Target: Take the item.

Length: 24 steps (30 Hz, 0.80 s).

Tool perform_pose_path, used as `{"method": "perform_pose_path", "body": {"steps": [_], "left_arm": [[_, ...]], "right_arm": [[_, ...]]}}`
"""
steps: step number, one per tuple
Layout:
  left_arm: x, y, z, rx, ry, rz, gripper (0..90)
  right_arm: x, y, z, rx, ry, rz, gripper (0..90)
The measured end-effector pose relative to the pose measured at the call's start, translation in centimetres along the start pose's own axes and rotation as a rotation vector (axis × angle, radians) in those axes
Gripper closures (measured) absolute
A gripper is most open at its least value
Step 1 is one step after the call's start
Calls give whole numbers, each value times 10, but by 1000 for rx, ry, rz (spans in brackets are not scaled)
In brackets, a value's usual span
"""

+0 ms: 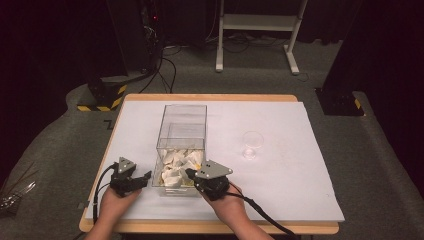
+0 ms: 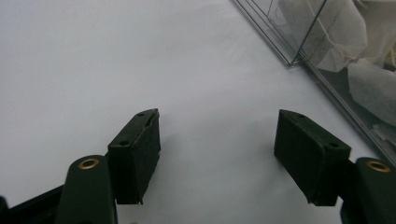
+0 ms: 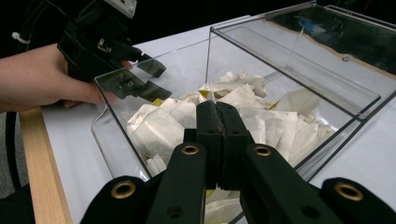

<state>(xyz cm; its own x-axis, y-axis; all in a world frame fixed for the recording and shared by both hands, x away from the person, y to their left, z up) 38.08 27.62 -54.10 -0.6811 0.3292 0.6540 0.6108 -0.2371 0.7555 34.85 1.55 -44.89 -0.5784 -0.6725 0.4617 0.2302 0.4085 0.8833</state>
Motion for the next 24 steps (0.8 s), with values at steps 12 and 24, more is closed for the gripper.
{"method": "perform_pose_path", "body": {"steps": [12,24], "left_arm": [[0,0,0,0,1,0,316],[0,0,-1,-3,16,2,298]], "right_arm": [[8,6,-8,-15,-17,-44,889],[11,8,-10,-18,-17,-57,889]]}}
Point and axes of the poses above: each handheld gripper's, and its own axes: x roughly backward along the jaws, y roughly out of its top, z roughly to its left, the point moved 5 cm from there along -x, roughly forward along the jaws, and after that the axes turned 5 degrees about -y, right-handed, at the moved point
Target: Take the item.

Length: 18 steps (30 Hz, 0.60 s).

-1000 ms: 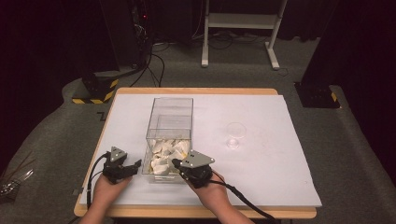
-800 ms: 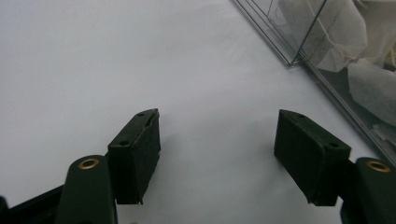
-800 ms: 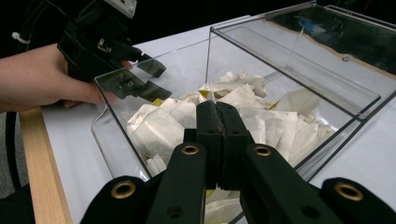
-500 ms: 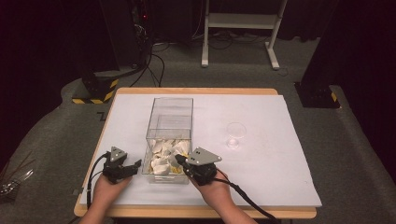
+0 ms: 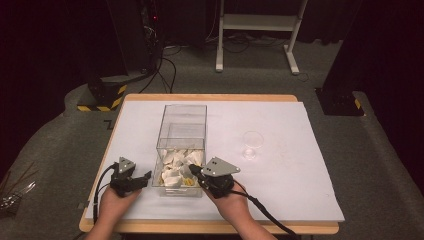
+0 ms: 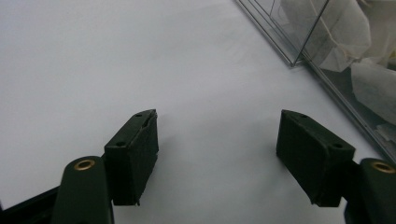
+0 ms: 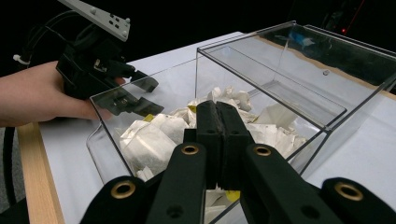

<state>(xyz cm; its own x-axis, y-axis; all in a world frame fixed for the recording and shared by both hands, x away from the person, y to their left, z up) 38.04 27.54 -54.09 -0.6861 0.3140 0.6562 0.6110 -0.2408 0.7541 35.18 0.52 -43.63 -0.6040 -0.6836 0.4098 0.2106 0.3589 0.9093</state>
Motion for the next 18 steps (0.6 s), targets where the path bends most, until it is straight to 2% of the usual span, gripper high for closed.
{"method": "perform_pose_path", "body": {"steps": [2,6,18], "left_arm": [[0,0,-1,-12,6,-2,299],[0,0,1,5,-11,0,307],[0,0,1,4,-10,1,308]], "right_arm": [[0,0,0,1,1,-2,889],[1,0,0,1,0,-2,889],[3,3,-3,-10,-3,-26,889]]}}
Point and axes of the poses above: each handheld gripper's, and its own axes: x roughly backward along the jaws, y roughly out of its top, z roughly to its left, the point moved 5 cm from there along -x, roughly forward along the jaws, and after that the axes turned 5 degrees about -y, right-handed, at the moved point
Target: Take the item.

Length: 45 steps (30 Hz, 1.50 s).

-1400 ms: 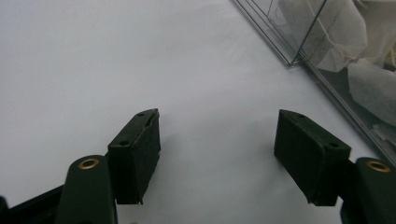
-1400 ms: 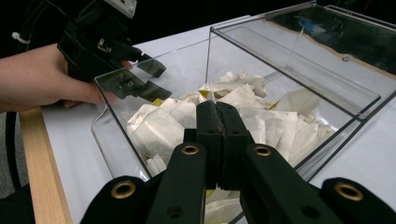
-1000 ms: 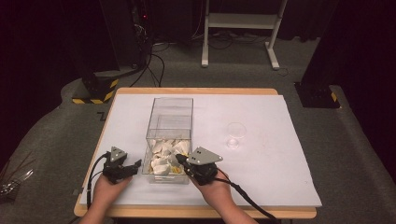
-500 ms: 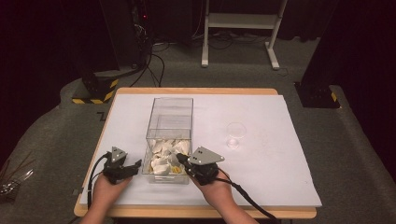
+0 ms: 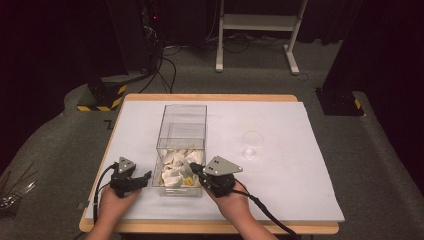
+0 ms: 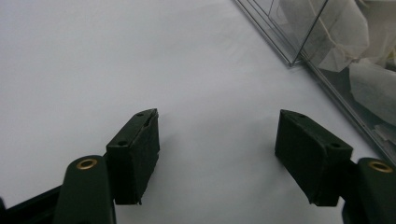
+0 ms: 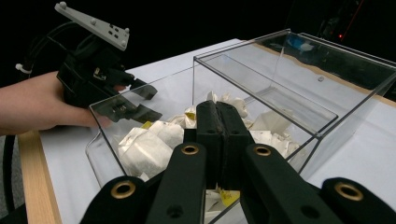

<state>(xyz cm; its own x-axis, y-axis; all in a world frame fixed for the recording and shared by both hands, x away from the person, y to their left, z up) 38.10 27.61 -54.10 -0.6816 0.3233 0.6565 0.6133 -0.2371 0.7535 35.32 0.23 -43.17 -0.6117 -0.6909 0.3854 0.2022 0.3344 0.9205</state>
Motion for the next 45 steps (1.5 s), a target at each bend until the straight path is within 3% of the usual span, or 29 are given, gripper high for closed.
{"method": "perform_pose_path", "body": {"steps": [15,36,45], "left_arm": [[0,0,1,5,2,3,291],[0,0,0,11,0,3,290],[0,0,0,12,0,4,290]], "right_arm": [[13,11,-16,-36,-17,-50,889],[40,22,-51,-58,-102,-94,889],[51,32,-59,-73,-110,-129,890]]}}
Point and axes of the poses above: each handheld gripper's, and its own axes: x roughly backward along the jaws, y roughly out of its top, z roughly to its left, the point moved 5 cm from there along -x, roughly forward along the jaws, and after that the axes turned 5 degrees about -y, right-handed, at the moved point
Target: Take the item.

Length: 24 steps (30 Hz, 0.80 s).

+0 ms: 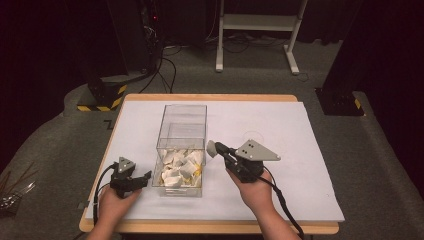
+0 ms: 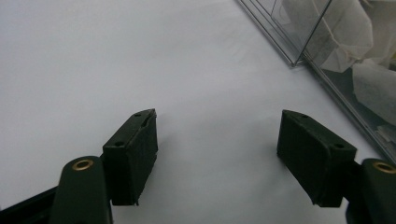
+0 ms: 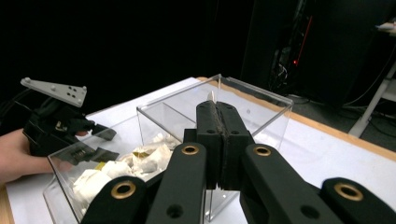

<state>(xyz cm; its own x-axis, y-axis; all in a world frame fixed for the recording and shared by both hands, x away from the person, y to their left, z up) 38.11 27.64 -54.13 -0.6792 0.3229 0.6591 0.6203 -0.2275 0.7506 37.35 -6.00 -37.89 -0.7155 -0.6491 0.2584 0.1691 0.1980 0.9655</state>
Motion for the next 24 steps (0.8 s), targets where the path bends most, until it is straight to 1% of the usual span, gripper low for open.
{"method": "perform_pose_path", "body": {"steps": [6,11,19,24], "left_arm": [[0,0,0,0,0,0,291],[0,0,0,0,0,0,290],[0,0,0,1,0,-1,290],[0,0,0,0,0,0,290]], "right_arm": [[3,11,2,0,10,-28,890],[6,20,1,-15,17,-49,890],[12,31,-3,-7,6,-76,890],[16,34,-8,-24,1,-79,890]]}}
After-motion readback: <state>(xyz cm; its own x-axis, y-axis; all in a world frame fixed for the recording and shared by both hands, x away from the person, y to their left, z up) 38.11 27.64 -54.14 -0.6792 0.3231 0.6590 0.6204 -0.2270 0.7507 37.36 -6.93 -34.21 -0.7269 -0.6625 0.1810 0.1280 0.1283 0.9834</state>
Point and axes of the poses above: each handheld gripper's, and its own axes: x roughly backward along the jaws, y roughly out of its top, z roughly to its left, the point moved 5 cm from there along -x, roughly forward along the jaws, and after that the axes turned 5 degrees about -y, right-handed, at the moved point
